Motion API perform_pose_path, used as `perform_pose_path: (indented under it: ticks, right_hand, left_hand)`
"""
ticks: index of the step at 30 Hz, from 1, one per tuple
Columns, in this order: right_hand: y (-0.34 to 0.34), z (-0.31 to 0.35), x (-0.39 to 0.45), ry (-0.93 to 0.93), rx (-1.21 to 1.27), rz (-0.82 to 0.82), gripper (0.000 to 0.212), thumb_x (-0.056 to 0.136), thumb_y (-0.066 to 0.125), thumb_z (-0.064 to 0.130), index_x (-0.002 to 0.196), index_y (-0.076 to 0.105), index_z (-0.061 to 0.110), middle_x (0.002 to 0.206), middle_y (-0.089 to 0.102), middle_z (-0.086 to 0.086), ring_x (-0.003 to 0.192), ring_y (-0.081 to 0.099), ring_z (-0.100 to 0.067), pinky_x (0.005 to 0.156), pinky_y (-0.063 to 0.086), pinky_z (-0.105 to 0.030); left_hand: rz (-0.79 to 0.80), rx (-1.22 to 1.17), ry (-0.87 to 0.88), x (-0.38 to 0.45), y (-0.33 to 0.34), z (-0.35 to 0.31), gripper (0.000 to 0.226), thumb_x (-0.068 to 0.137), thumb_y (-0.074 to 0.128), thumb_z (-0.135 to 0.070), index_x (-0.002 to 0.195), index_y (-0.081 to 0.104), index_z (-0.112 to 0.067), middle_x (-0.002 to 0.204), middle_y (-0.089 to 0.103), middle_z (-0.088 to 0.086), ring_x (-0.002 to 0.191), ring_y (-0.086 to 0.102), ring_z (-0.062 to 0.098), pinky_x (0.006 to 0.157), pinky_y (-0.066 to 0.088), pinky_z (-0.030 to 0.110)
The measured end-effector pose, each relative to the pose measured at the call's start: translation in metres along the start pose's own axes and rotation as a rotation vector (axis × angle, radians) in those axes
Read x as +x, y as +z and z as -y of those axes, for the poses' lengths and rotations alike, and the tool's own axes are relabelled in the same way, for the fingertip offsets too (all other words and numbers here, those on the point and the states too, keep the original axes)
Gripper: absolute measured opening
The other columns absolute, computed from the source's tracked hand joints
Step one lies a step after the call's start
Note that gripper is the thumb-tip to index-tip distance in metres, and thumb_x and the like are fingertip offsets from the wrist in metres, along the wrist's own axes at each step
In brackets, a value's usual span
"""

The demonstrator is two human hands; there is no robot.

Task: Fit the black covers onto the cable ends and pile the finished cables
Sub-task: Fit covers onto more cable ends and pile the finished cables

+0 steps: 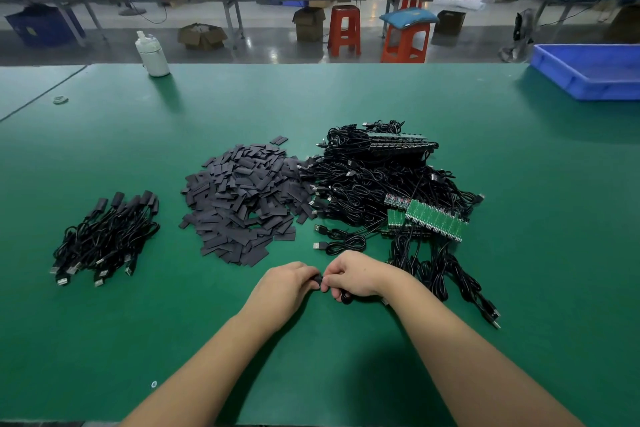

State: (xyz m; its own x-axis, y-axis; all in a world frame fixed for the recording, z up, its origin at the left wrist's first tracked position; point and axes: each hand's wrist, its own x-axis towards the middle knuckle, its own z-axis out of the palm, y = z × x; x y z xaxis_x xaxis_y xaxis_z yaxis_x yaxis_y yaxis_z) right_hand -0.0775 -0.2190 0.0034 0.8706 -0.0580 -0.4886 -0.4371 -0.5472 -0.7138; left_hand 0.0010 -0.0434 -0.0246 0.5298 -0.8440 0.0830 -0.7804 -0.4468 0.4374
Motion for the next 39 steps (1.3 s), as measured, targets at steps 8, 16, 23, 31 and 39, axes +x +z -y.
perform_pose_path:
  ticks: [8, 16, 23, 31, 39]
  right_hand:
    - [0.004, 0.001, 0.001, 0.015, -0.034, -0.018, 0.022, 0.100, 0.054, 0.020, 0.087, 0.072, 0.018, 0.065, 0.065, 0.009, 0.052, 0.058, -0.001, 0.057, 0.045, -0.014]
    - [0.006, 0.002, 0.001, 0.019, -0.061, -0.031, 0.024, 0.100, 0.054, 0.021, 0.082, 0.069, 0.022, 0.066, 0.065, 0.009, 0.052, 0.057, -0.002, 0.055, 0.045, -0.015]
    - [0.007, 0.001, 0.001, 0.007, -0.077, -0.032, 0.023, 0.098, 0.055, 0.021, 0.081, 0.069, 0.024, 0.066, 0.065, 0.009, 0.053, 0.057, -0.002, 0.059, 0.045, -0.017]
    - [0.006, -0.001, 0.002, -0.007, -0.070, -0.032, 0.022, 0.098, 0.056, 0.023, 0.080, 0.070, 0.025, 0.065, 0.065, 0.010, 0.050, 0.056, 0.000, 0.063, 0.047, -0.022]
    - [0.006, -0.004, 0.002, -0.007, -0.045, -0.041, 0.022, 0.098, 0.055, 0.026, 0.084, 0.073, 0.025, 0.067, 0.067, 0.010, 0.051, 0.055, 0.001, 0.064, 0.046, -0.023]
  left_hand:
    - [0.081, 0.109, -0.013, 0.002, -0.003, -0.001, 0.025, 0.101, 0.050, -0.032, 0.119, 0.066, -0.025, 0.111, 0.067, -0.005, 0.099, 0.063, 0.019, 0.085, 0.049, 0.032]
    - [0.183, 0.321, -0.029, 0.011, -0.013, -0.010, 0.023, 0.102, 0.045, -0.035, 0.114, 0.063, -0.028, 0.105, 0.063, -0.004, 0.099, 0.061, 0.018, 0.081, 0.049, 0.033]
    - [0.210, 0.430, -0.023, 0.013, -0.015, -0.010, 0.024, 0.103, 0.042, -0.038, 0.115, 0.061, -0.030, 0.107, 0.062, -0.004, 0.102, 0.060, 0.019, 0.077, 0.047, 0.033]
    - [0.255, 0.383, -0.028, 0.014, -0.016, -0.009, 0.021, 0.101, 0.048, -0.029, 0.117, 0.063, -0.029, 0.107, 0.062, -0.002, 0.099, 0.061, 0.020, 0.084, 0.050, 0.035]
    - [0.227, 0.379, -0.038, 0.014, -0.016, -0.010, 0.023, 0.099, 0.051, -0.026, 0.118, 0.063, -0.031, 0.095, 0.055, -0.004, 0.097, 0.062, 0.021, 0.081, 0.047, 0.032]
